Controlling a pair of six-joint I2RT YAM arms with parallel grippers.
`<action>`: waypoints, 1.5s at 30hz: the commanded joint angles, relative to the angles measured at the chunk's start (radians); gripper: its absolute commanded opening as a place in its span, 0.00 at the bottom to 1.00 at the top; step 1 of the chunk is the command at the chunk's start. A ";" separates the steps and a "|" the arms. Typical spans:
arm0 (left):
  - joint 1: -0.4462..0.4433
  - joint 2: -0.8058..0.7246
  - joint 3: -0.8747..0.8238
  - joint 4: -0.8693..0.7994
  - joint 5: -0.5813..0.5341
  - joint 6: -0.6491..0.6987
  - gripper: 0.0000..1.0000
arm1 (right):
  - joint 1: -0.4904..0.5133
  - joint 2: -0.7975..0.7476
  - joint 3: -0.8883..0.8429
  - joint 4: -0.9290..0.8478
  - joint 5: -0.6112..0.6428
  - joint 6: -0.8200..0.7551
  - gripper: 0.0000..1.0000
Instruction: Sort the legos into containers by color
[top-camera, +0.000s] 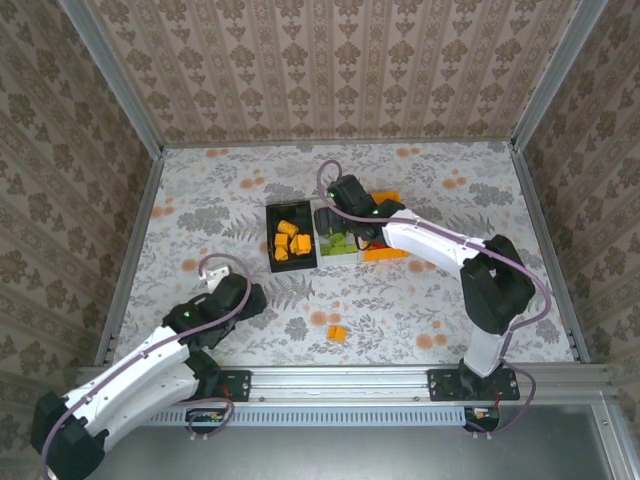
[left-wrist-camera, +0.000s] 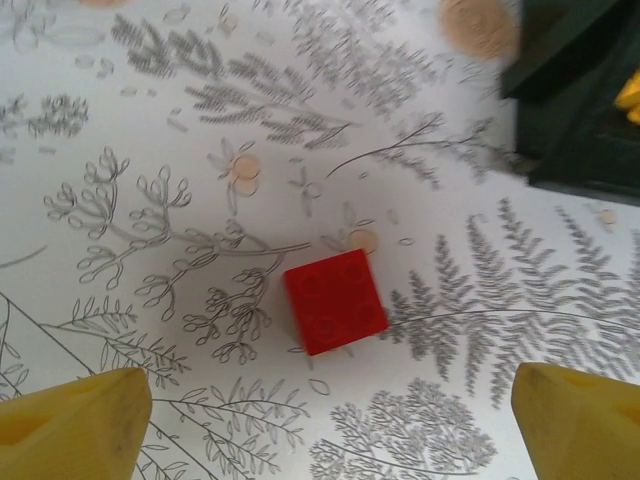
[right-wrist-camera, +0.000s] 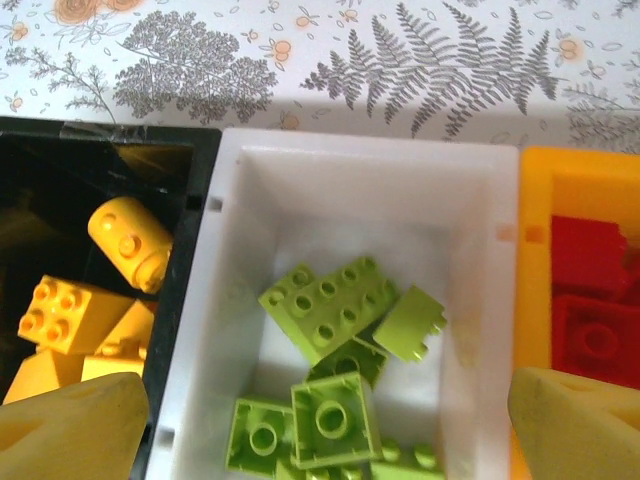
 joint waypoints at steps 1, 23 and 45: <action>0.057 0.030 -0.037 0.093 0.092 0.032 0.93 | 0.002 -0.080 -0.065 0.028 -0.009 0.022 0.94; 0.218 0.369 -0.119 0.470 0.234 0.132 0.51 | 0.003 -0.297 -0.231 0.063 0.020 0.038 0.94; -0.043 0.430 0.226 0.343 0.136 0.215 0.28 | -0.015 -0.533 -0.540 0.020 0.125 0.164 0.95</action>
